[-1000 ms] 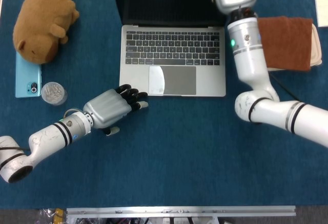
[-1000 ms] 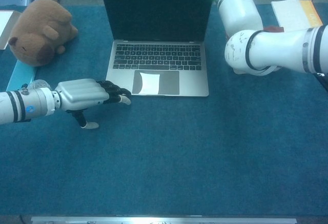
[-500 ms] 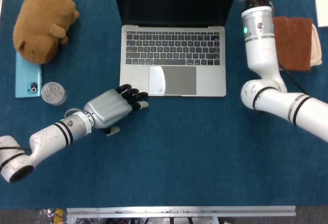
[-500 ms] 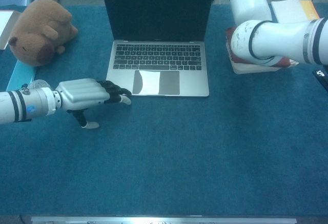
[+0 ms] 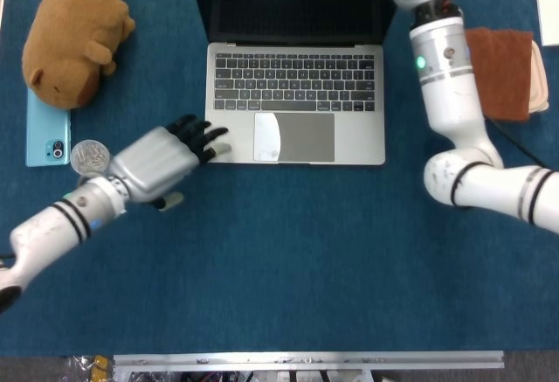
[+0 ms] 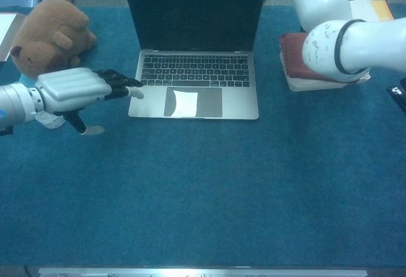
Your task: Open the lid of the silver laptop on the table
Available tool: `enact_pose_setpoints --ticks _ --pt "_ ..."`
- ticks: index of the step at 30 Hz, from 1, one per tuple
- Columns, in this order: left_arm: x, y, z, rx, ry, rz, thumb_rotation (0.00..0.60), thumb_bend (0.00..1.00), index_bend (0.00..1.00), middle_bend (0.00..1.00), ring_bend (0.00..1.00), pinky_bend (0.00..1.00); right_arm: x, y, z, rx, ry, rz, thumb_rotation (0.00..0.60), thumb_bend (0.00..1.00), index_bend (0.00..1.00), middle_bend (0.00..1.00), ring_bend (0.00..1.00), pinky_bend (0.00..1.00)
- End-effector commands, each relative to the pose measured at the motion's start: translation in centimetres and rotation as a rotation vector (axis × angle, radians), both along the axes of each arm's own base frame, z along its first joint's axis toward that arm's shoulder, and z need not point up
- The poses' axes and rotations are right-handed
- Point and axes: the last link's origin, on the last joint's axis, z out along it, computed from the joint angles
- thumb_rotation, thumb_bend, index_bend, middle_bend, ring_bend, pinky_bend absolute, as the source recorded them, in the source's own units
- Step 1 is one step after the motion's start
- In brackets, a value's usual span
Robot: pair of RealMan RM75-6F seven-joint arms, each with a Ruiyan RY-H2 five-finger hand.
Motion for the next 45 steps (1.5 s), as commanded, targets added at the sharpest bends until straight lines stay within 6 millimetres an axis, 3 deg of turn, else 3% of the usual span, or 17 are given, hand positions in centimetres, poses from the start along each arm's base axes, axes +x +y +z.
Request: enact_pose_setpoints --ticks 1,12,16,24,34,45 --pt "-0.6 0.1 1.8 0.063 -0.014 0.028 0.600 0.29 0.00 0.00 0.00 0.00 -1.2 1.1 1.5 -0.016 0.024 0.006 0.600 0.32 0.00 0.00 0.00 0.03" --pt "-3.7 0.2 7.9 0.346 -0.112 0.155 0.600 0.29 0.00 0.00 0.00 0.00 -6.7 6.3 7.4 -0.050 0.010 -0.022 0.600 0.32 0.00 0.00 0.00 0.03" --pt "-5.5 -0.7 10.3 0.451 -0.142 0.230 0.600 0.29 0.00 0.00 0.00 0.00 -10.1 9.2 9.9 -0.083 0.002 -0.065 0.600 0.32 0.00 0.00 0.00 0.03" --pt "-8.1 -3.7 13.6 0.609 -0.175 0.329 0.600 0.29 0.00 0.00 0.00 0.00 -16.2 15.2 12.6 -0.122 -0.021 -0.166 0.600 0.32 0.00 0.01 0.00 0.03" --pt "-9.7 -7.7 15.0 0.696 -0.182 0.326 0.600 0.29 0.00 0.00 0.00 0.00 -21.3 21.0 13.5 -0.144 -0.070 -0.264 0.600 0.32 0.00 0.02 0.00 0.03" --pt "-10.6 -11.3 15.8 0.736 -0.156 0.360 0.600 0.29 0.00 0.00 0.00 0.00 -23.8 24.9 12.9 -0.098 -0.123 -0.351 0.600 0.32 0.00 0.02 0.00 0.03"
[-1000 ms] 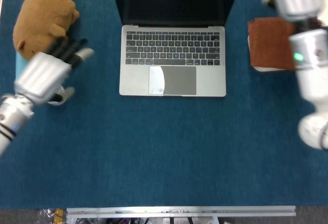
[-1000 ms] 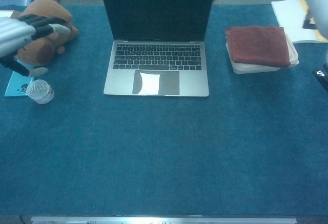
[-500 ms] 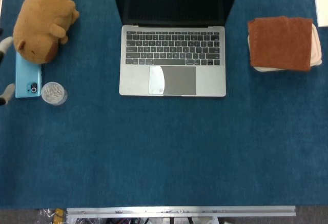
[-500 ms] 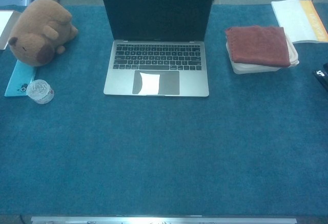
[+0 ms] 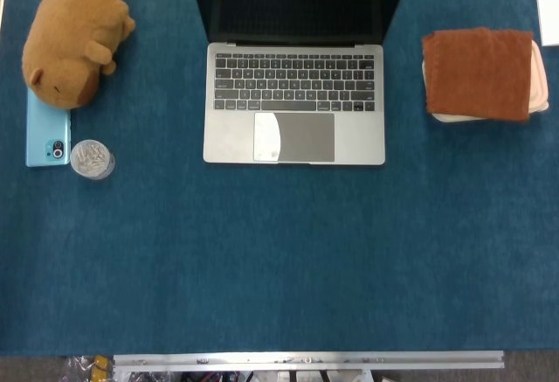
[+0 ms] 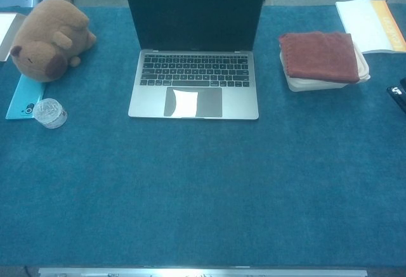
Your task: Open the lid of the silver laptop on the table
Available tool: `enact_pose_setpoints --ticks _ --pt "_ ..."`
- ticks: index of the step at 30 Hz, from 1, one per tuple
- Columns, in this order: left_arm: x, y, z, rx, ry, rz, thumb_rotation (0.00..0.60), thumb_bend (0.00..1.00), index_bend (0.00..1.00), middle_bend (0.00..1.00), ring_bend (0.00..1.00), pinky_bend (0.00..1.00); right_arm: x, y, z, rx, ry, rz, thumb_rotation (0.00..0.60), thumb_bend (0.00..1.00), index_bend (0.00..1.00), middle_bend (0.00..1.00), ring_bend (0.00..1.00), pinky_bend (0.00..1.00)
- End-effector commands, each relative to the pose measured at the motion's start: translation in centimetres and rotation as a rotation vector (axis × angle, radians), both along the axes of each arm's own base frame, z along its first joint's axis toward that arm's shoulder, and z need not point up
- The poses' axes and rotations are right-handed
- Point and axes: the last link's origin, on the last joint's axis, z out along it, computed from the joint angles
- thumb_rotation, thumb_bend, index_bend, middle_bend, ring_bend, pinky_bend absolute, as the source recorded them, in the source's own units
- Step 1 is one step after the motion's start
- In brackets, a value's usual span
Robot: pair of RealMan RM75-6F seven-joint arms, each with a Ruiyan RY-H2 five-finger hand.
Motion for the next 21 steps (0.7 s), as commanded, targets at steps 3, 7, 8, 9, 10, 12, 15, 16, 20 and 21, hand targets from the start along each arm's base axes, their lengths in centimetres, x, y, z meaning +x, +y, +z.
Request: enact_pose_setpoints --ticks 3,7,8,9,10,12,15,16,20,21 --pt "-0.7 -1.2 0.7 0.032 -0.018 0.022 0.600 0.29 0.00 0.00 0.00 0.00 -1.0 1.1 -0.1 0.008 -0.035 -0.040 0.600 0.32 0.00 0.02 0.00 0.03" --pt "-1.2 -1.8 1.0 0.057 -0.042 0.024 0.600 0.29 0.00 0.00 0.00 0.00 -1.7 1.7 -0.5 0.035 -0.047 -0.071 0.600 0.32 0.00 0.02 0.00 0.03" --pt "-1.3 -1.9 1.0 0.059 -0.042 0.024 0.600 0.29 0.00 0.00 0.00 0.00 -1.8 1.8 -0.6 0.043 -0.048 -0.077 0.600 0.32 0.00 0.02 0.00 0.03" --pt "-1.5 -2.0 1.0 0.059 -0.041 0.024 0.600 0.29 0.00 0.00 0.00 0.00 -1.9 1.9 -0.7 0.050 -0.049 -0.082 0.600 0.32 0.00 0.02 0.00 0.03" --pt "-1.6 -2.1 1.0 0.059 -0.039 0.026 0.600 0.29 0.00 0.00 0.00 0.00 -2.0 1.9 -0.8 0.060 -0.054 -0.085 0.600 0.32 0.00 0.02 0.00 0.03" --pt "-1.7 -2.2 1.0 0.062 -0.039 0.029 0.600 0.29 0.00 0.00 0.00 0.00 -2.0 2.0 -1.0 0.070 -0.058 -0.084 0.600 0.32 0.00 0.02 0.00 0.03" --pt "-1.7 -2.2 1.1 0.069 -0.037 0.036 0.600 0.29 0.00 0.00 0.00 0.00 -2.0 1.9 -1.3 0.081 -0.051 -0.082 0.600 0.32 0.00 0.02 0.00 0.03" --pt "-1.8 -2.2 1.2 0.072 -0.037 0.040 0.600 0.29 0.00 0.00 0.00 0.00 -2.0 1.9 -1.4 0.083 -0.053 -0.085 0.600 0.32 0.00 0.02 0.00 0.03" --pt "-1.9 -2.3 1.4 0.076 -0.039 0.048 0.600 0.29 0.00 0.00 0.00 0.00 -2.2 1.8 -1.6 0.081 -0.062 -0.095 0.600 0.32 0.00 0.02 0.00 0.03" --pt "-1.9 -2.3 1.4 0.075 -0.038 0.050 0.600 0.29 0.00 0.00 0.00 0.00 -2.3 1.8 -1.6 0.082 -0.063 -0.097 0.600 0.32 0.00 0.02 0.00 0.03"
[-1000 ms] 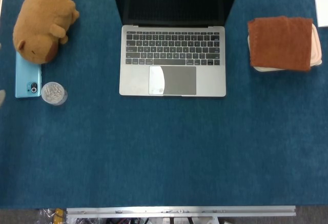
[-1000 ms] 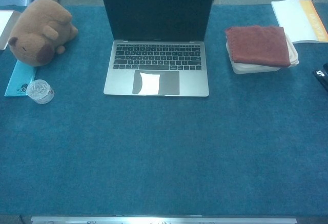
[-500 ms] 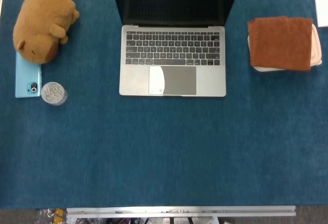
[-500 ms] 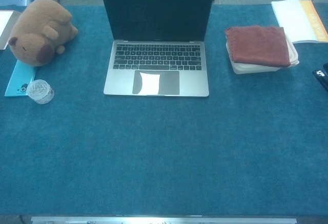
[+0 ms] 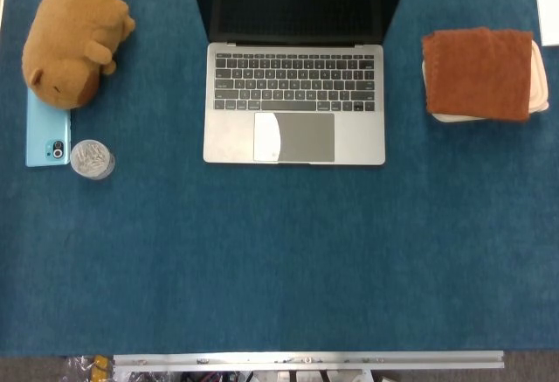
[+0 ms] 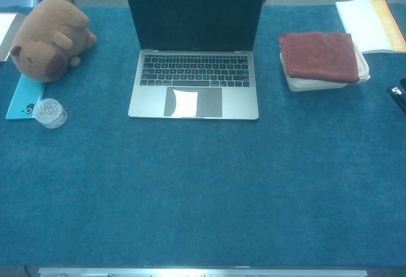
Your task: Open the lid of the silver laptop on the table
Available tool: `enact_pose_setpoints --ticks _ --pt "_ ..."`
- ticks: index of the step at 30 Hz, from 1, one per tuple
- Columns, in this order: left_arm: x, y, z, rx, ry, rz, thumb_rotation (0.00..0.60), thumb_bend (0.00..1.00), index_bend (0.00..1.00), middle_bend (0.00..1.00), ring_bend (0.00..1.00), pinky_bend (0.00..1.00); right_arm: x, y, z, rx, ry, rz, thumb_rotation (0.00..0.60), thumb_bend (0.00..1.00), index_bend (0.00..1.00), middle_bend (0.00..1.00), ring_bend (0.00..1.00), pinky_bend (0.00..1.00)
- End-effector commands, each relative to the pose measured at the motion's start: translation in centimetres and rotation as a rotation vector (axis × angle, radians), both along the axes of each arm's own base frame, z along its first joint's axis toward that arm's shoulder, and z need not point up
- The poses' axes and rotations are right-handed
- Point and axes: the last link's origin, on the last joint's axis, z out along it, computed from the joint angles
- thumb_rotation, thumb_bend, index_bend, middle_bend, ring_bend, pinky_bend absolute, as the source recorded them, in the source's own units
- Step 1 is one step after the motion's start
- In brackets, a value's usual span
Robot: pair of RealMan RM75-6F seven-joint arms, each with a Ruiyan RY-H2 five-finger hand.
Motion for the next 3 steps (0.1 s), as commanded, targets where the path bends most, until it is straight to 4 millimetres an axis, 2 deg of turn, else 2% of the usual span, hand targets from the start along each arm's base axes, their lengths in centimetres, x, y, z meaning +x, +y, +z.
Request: enact_pose_setpoints --ticks 1,3 --pt "-0.10 -0.01 0.05 -0.001 0.002 0.005 0.600 0.29 0.00 0.00 0.00 0.00 -0.09 0.11 -0.07 0.000 0.000 -0.004 0.600 0.32 0.00 0.02 0.00 0.03" --pt "-0.18 0.04 0.02 -0.003 0.002 0.009 0.600 0.29 0.00 0.00 0.00 0.00 -0.14 0.19 -0.02 -0.002 0.002 -0.006 0.600 0.32 0.00 0.02 0.00 0.03"
